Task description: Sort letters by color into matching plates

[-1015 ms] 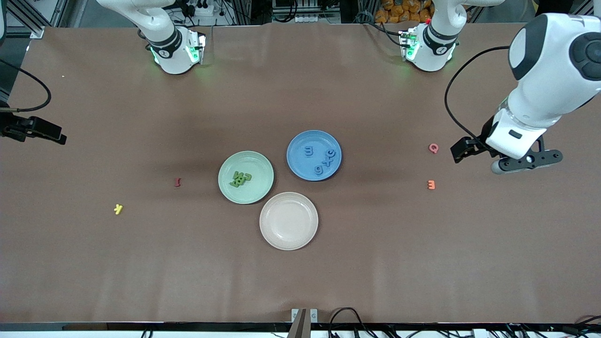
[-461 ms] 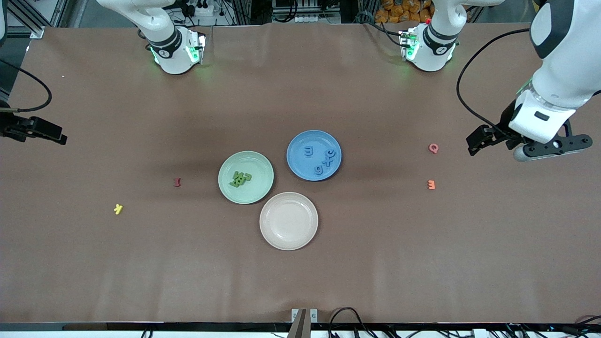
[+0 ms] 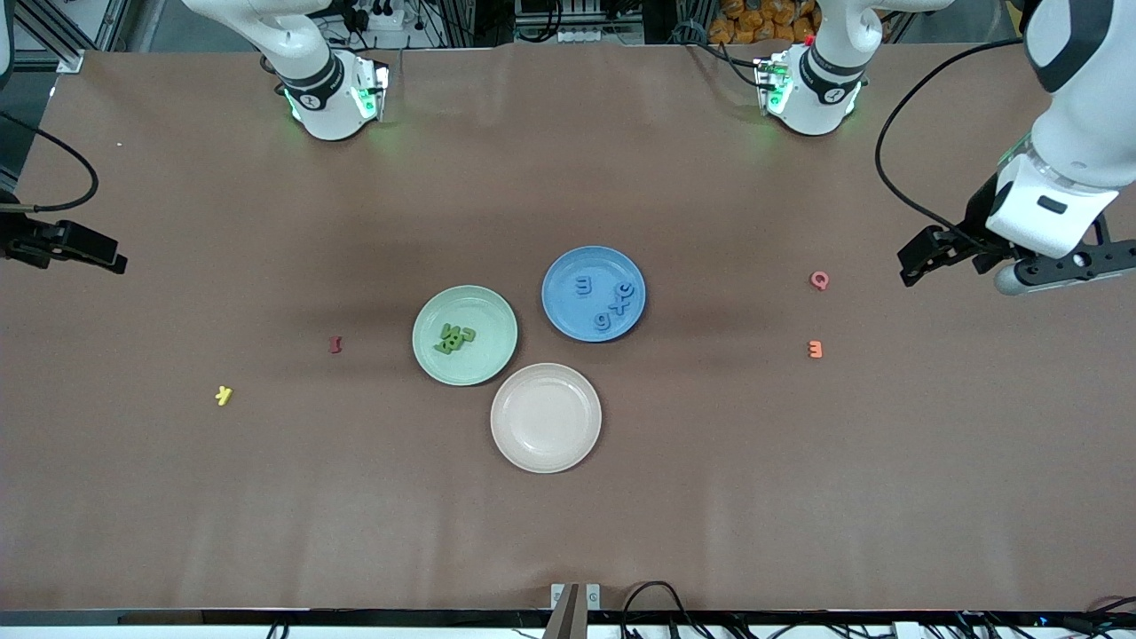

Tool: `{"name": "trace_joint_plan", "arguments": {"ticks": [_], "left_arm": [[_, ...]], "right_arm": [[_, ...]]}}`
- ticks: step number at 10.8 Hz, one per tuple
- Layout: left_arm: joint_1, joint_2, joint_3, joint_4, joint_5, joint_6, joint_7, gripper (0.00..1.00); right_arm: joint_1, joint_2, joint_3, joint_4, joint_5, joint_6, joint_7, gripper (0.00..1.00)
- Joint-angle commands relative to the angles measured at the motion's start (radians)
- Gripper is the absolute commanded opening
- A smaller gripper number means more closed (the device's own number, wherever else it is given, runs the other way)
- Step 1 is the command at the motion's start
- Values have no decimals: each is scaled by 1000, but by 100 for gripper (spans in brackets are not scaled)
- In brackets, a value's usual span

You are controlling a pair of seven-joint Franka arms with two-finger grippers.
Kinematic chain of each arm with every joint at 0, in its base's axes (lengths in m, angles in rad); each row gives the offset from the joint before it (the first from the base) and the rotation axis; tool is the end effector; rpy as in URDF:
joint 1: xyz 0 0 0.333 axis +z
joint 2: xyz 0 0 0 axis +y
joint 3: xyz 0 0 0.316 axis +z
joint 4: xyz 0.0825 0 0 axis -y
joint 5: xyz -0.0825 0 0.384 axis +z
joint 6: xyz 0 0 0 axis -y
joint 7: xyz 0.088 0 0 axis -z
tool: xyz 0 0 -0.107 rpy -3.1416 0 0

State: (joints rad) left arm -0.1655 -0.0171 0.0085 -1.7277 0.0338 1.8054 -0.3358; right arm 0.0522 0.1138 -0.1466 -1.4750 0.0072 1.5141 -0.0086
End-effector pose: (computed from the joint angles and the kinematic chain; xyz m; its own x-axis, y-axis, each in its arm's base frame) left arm 0.5601 -0.0858 0.5804 0.9802 0.1708 0.1002 0.1717 -0.9852 -0.0003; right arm 0.5807 -0.0492 0.6006 0.9936 -0.0853 -0.0735 -0.0849 -0.9964 0.0088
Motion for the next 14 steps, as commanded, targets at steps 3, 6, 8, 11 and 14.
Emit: {"name": "trace_joint_plan", "arguments": {"ticks": [3,6,8,11,14], "left_arm": [[-6,-23,19,48,5,-60,33,100],[0,-37,21,48,5,-95,104,100],[1,-53,19,46,3,-109,112,100],[1,-72,21,45,3,-132,156,100],[7,-66,27,53,8,-135,246,100]], "right_arm": [[8,-8,-2,-7,-10,3,9,100],[8,-8,-2,-7,-10,1,9,100],[8,-8,-2,-7,-10,1,9,100],[8,-6,-2,-7,-10,1,9,100],[8,-6,-2,-10,-10,3,9,100]]}}
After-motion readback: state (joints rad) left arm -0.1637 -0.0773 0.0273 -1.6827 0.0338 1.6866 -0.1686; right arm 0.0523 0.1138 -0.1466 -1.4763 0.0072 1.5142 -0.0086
